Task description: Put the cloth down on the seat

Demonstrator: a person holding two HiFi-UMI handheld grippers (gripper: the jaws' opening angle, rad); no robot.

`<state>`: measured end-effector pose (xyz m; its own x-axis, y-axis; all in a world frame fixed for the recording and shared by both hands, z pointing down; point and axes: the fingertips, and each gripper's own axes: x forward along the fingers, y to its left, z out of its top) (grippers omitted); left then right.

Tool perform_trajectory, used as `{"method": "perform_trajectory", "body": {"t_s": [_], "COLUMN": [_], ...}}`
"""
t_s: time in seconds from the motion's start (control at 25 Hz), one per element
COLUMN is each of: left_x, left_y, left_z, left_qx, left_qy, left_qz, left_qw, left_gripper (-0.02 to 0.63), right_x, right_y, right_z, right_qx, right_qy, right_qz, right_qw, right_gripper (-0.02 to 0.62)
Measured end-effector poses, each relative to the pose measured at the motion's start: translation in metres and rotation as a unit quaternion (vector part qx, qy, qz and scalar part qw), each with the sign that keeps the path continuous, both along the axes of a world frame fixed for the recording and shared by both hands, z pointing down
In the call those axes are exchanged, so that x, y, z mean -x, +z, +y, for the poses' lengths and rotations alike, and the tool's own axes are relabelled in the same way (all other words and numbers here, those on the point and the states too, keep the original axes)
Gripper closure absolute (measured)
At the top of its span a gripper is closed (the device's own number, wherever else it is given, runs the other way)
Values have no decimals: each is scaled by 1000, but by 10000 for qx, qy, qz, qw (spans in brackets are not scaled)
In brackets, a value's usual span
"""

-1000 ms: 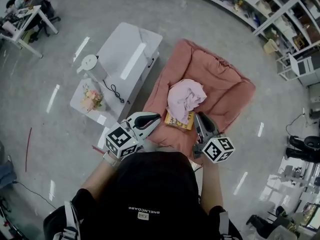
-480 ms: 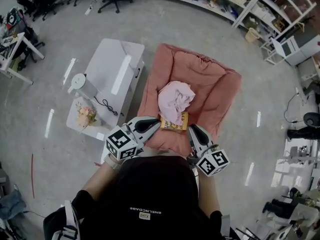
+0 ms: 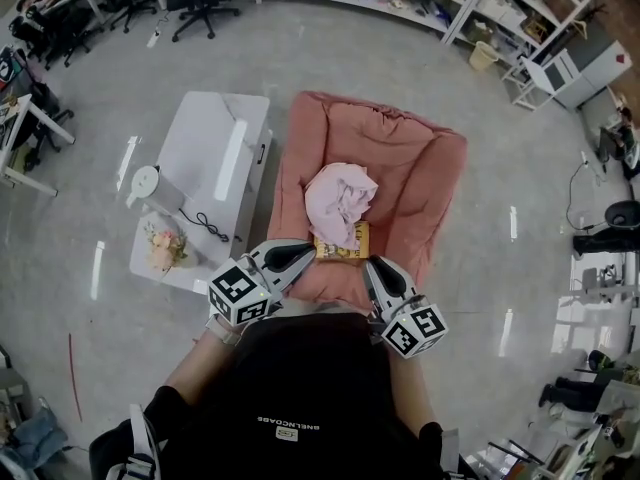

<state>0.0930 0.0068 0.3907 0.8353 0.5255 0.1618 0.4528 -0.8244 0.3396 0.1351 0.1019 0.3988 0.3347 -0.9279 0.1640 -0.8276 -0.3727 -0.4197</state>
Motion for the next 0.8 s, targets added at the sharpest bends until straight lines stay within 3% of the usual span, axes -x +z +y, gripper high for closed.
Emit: {"method": "perform_trajectory", "body": {"t_s": [0.8], "left_x": [-3], "left_y": [4], "left_z": [12], "left_qx": [-29], "left_qy": [75], "left_qz": [-31], "left_qw": [10000], "left_gripper": [591], "right_x": [-3], "right_y": [16], "right_z": [10], "right_qx": [-75], "right_qy": [117], "right_qz": [-242], "right_qw": [9996], "right_gripper": [522]}}
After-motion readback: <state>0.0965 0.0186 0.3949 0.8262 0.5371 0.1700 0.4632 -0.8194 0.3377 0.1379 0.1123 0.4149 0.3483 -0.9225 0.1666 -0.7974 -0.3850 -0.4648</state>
